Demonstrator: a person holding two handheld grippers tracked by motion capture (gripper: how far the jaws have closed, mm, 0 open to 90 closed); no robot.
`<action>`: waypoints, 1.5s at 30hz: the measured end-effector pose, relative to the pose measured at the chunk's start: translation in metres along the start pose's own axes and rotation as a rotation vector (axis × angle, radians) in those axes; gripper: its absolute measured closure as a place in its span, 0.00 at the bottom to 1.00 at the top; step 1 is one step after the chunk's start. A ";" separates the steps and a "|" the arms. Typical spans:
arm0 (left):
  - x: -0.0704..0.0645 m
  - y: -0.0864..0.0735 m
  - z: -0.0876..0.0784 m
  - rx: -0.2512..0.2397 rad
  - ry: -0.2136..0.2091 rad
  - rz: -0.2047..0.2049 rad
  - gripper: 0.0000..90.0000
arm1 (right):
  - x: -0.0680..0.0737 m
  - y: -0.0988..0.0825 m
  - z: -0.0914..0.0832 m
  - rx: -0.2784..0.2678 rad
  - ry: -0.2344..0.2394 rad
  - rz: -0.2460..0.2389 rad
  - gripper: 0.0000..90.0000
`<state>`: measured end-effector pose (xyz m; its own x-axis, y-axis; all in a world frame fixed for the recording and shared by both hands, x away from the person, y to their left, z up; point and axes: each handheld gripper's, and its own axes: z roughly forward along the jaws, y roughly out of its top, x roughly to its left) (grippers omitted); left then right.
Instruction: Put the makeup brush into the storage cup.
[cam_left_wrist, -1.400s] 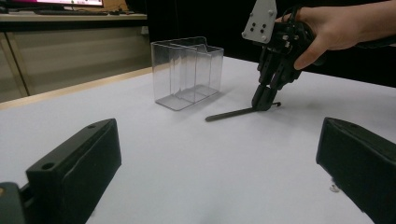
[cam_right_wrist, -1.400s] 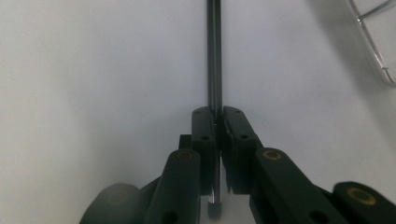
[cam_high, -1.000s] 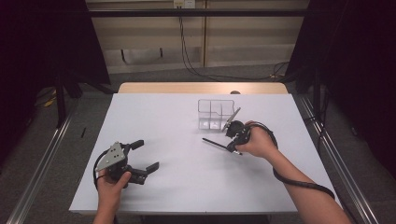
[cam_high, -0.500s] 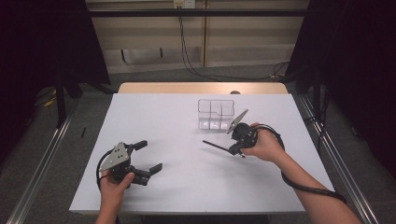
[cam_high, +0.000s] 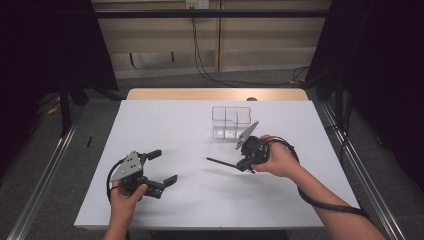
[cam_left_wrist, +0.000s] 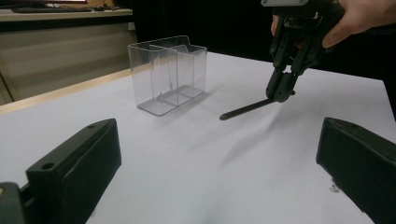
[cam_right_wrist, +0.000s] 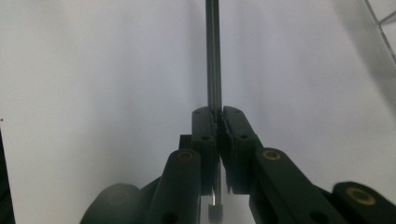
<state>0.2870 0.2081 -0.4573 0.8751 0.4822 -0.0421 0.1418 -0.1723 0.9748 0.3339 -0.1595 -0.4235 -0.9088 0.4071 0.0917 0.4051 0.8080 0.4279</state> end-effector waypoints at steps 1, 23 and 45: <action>0.000 0.000 0.000 0.000 0.000 0.000 0.00 | 0.000 0.000 0.000 0.000 0.000 0.000 0.94; -0.004 0.009 0.022 0.023 -0.066 0.001 0.00 | 0.020 0.007 0.004 0.011 0.062 -0.089 0.94; -0.009 0.030 0.049 0.141 -0.130 0.020 0.00 | 0.031 0.016 0.008 0.019 0.102 -0.134 0.94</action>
<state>0.3060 0.1568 -0.4378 0.9294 0.3643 -0.0594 0.1789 -0.3036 0.9359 0.3126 -0.1303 -0.4215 -0.9599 0.2506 0.1257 0.2803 0.8605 0.4254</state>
